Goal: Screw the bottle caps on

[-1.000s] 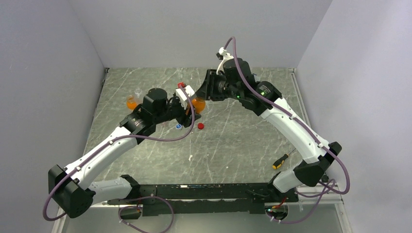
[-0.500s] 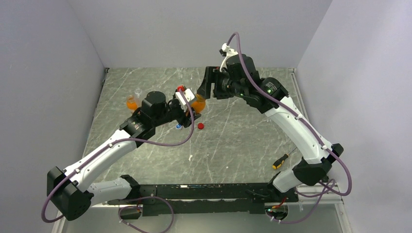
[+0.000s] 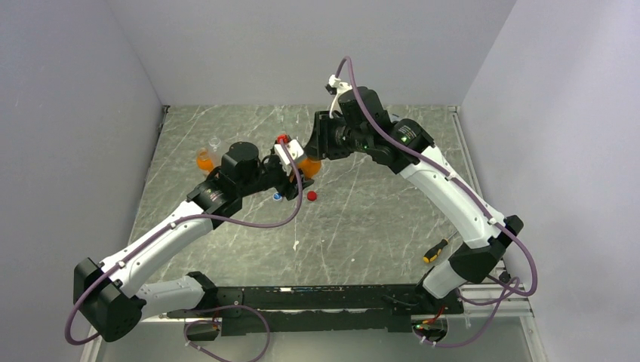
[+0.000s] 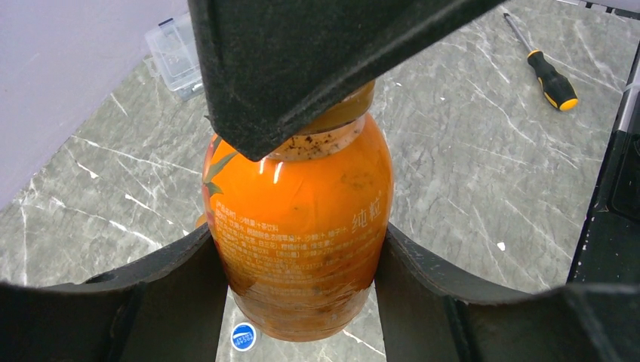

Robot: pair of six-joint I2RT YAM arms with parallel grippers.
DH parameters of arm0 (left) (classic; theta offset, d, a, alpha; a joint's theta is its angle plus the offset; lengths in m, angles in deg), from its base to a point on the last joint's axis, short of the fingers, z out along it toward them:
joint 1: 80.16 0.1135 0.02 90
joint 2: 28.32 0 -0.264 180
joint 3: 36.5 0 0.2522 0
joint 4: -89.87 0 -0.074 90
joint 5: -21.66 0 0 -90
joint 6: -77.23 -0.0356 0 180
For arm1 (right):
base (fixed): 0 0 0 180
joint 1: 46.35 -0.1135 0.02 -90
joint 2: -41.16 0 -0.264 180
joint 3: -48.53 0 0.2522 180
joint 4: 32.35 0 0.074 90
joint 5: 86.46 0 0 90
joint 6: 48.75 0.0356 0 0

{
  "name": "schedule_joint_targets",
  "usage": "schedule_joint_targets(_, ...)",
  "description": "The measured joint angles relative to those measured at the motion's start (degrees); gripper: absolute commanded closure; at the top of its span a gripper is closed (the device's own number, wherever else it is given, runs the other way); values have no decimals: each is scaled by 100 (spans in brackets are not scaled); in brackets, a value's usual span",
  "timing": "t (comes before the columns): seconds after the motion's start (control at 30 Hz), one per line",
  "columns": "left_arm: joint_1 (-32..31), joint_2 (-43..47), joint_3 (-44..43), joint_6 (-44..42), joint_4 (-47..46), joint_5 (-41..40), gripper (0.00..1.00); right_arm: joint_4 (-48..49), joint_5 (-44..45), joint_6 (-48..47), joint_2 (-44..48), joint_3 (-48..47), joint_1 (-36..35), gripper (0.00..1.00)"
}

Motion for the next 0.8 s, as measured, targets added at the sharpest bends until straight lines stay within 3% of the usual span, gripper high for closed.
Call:
schedule_joint_targets(0.07, 0, -11, -2, 4, -4, 9, 100, -9, 0, -20, 0, 0, 0, 85)
schedule_joint_targets(0.13, 0, -22, -2, 11, -7, 7, 88, -15, 7, -22, -7, 0, 0, 92)
schedule_joint_targets(0.33, -15, -66, -2, 133, 7, -70, 3, 46, -127, -9, 26, 144, 164, 97)
schedule_joint_targets(0.53, -2, -81, -138, 431, 251, -490, 1, 50, 254, -136, 317, 1093, 1178, 97)
schedule_joint_targets(0.8, 173, -98, -483, 1158, 820, -1099, 1, 420, 1714, -468, 474, 2424, 2669, 96)
